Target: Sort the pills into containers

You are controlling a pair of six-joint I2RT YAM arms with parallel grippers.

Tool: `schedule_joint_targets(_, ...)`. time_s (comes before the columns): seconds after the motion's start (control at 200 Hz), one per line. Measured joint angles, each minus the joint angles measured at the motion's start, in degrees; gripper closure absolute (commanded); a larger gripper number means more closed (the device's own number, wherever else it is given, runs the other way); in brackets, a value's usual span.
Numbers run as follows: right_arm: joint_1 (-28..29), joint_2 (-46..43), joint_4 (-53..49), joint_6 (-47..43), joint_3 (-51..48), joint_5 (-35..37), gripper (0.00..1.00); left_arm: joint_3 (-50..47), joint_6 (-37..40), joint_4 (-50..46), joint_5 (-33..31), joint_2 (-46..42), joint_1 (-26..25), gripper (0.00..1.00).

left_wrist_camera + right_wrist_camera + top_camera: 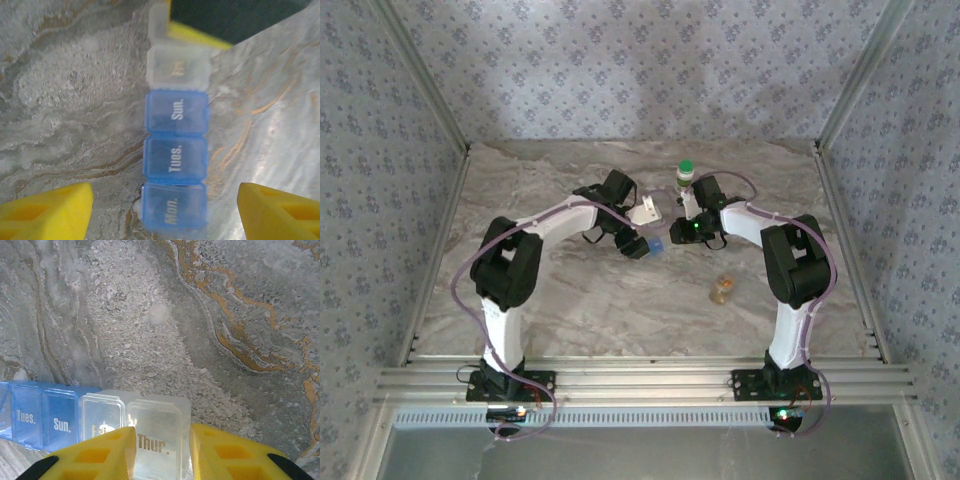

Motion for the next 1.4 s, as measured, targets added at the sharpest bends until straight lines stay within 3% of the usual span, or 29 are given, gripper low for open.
schedule_joint_targets(0.495, -0.2, 0.3, 0.0, 0.0, 0.2, -0.6, 0.65, 5.1, 1.0, -1.9, -6.6, 3.4, 0.4, 0.23)
schedule_joint_targets(1.099, -0.8, 0.7, 1.7, 2.1, -0.5, -3.5, 0.65, 8.5, -1.9, 0.2, -9.7, 8.5, 3.7, 0.25)
schedule_joint_targets(1.224, -1.6, 0.5, 6.2, 6.3, -2.7, -5.3, 0.66, 2.6, -4.5, 7.8, -11.1, 4.0, 3.7, 0.23)
schedule_joint_targets(1.404, -2.4, -0.6, 13.0, 13.3, -6.6, -6.9, 0.66, -10.6, -10.7, 21.4, -13.5, -13.5, 3.8, 0.17)
